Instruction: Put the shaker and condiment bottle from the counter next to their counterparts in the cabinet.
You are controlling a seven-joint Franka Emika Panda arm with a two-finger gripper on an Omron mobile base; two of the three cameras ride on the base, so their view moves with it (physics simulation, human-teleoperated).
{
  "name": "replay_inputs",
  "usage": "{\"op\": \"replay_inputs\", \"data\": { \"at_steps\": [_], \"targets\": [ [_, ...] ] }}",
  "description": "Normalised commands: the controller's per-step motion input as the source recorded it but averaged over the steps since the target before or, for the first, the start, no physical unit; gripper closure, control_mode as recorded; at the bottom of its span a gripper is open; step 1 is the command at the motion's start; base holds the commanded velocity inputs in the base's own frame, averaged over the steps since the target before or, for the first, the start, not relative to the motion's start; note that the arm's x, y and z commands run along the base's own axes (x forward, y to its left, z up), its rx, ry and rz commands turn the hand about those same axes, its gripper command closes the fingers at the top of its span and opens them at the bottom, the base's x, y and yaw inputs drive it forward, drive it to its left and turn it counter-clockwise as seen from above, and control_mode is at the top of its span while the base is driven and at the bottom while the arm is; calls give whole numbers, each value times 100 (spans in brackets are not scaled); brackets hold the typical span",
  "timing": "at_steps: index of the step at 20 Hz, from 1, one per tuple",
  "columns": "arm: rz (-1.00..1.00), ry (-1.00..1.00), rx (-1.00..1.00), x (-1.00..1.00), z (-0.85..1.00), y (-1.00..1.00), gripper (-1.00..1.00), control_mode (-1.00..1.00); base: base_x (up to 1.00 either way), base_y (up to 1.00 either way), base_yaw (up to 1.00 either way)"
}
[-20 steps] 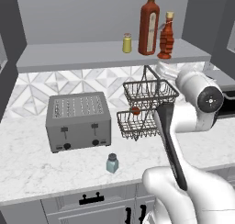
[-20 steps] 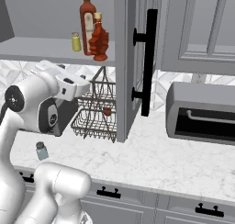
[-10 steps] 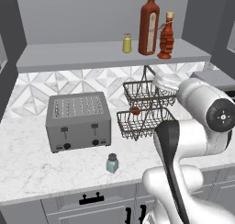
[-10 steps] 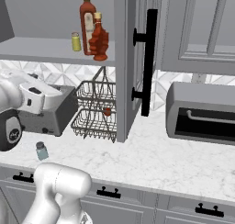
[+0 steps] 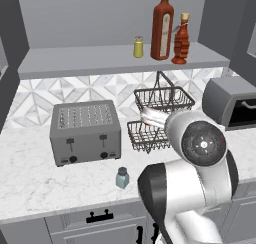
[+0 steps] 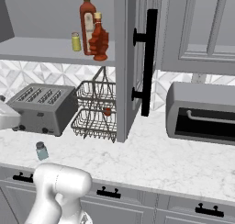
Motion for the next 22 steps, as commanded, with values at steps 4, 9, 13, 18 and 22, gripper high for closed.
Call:
{"op": "replay_inputs", "data": {
  "at_steps": [4,9,13,18,22],
  "targets": [
    [0,0,0,-9,-100,-1,-100,-100,0,0,0],
    [2,-11,-1,3,-100,-8,-100,-100,0,0,0],
    [1,-19,-6,2,-100,-1,-100,-100,0,0,0],
    [1,-25,-6,1,-100,-1,-100,-100,0,0,0],
    [3,-16,0,0,-90,-13,-100,-100,0,0,0]
  ]
}}
